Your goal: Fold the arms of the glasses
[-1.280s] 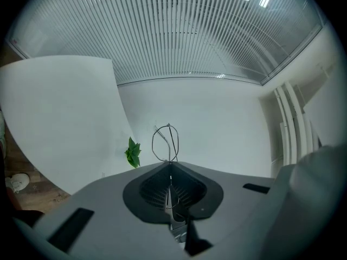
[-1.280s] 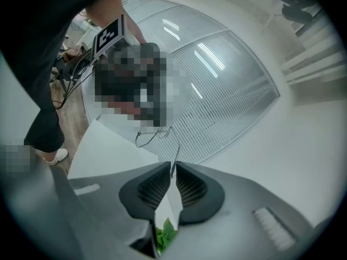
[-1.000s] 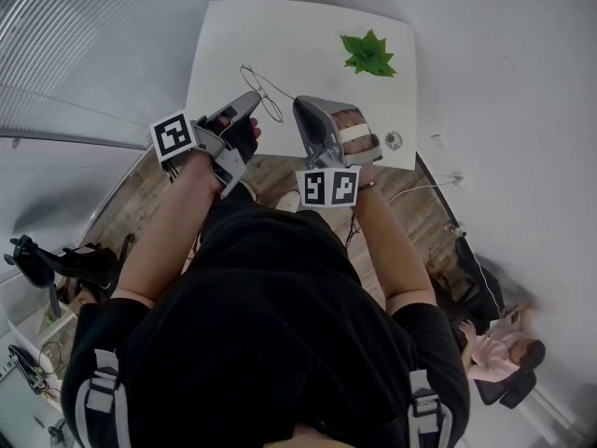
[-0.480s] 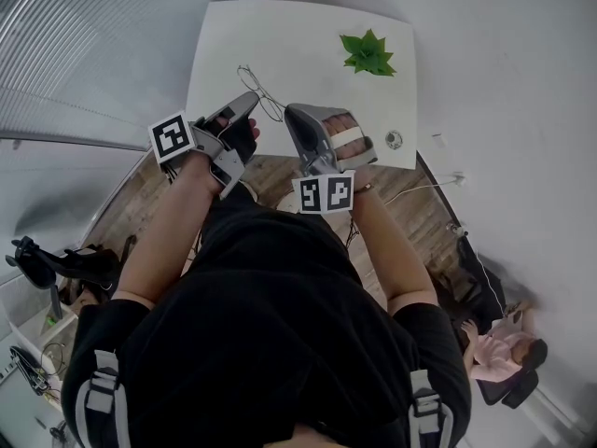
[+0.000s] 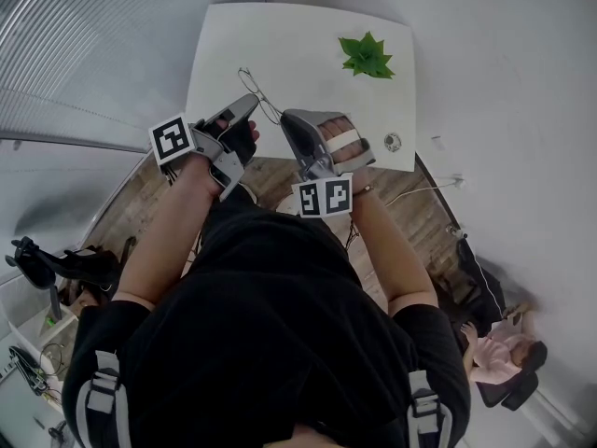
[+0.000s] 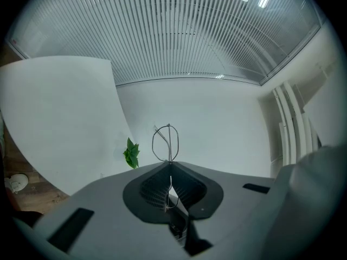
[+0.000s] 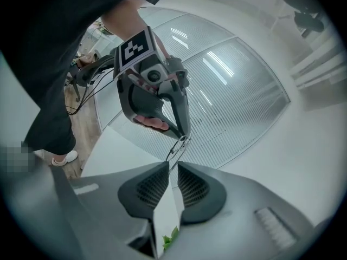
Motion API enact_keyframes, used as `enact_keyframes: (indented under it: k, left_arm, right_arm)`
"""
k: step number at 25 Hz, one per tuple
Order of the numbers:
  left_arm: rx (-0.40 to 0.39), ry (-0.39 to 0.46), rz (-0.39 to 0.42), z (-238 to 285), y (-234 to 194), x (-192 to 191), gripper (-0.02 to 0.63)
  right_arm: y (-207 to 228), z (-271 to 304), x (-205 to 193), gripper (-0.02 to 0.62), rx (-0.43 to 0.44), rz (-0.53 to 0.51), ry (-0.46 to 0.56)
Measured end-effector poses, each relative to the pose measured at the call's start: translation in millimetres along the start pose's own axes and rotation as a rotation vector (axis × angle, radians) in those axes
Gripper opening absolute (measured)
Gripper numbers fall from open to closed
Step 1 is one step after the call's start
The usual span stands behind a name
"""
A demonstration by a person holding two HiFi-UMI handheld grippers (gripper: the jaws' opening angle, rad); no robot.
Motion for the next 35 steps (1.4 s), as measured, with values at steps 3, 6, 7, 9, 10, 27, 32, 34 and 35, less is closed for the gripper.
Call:
enact_keyframes:
  k: [3, 6, 7, 9, 10, 27, 32, 34, 35]
  left_arm:
    - [0.003, 0.0, 0.0, 1.3, -0.3, -0.9, 0.014]
    - [0.008, 0.002, 0.0, 1.9, -0.3, -1.8, 0.013]
    - [0.008, 0.003, 0.0, 2.2, -0.4, -1.7, 0.013]
    - [0.009, 0.003, 0.001, 2.5, -0.2, -1.7, 0.013]
    - [0.01, 0.002, 0.003, 2.5, 0.2, -2.0, 0.014]
    - [0.007, 0.004, 0.01, 1.4, 2.2, -5.4, 0.014]
    - [0.01, 0.015, 0.008, -1.1, 2.0, -1.2, 0.012]
    - [0.011, 0.02, 0.009, -2.7, 2.7, 1.5, 0.014]
    - [0.011, 0.023, 0.009, -3.2, 2.6, 2.4, 0.013]
  right_arm:
    - [-0.7, -0.5, -1.6, 0.064, 0.006, 0.003, 0.001]
    - [-1.8, -2.3, -1.8, 0.072, 0.016, 0.013, 0.007]
    - [-2.6, -2.8, -1.3, 0.074, 0.019, 0.014, 0.011]
    - [-4.1, -3.7, -0.1, 0.075, 0.024, 0.014, 0.018]
    - [-4.5, -4.5, 0.3, 0.077, 0.026, 0.015, 0.021]
    - [-9.3, -14.1, 3.5, 0.086, 0.046, 0.013, 0.074]
    - [-2.0, -20.8, 5.2, 0.093, 0.031, 0.049, 0.09]
    - [1.2, -25.5, 5.8, 0.092, 0.026, 0.067, 0.098]
    - [2.9, -28.5, 5.2, 0.092, 0.022, 0.087, 0.103]
Point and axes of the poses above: the fingertips, and each gripper's own axes: z forward along the fingers, y to its right, x out of its top, the point moved 10 cm from there along -z, backward along the fingers, and after that the axes turned 6 degrees about -y, right-handed, at the moved point
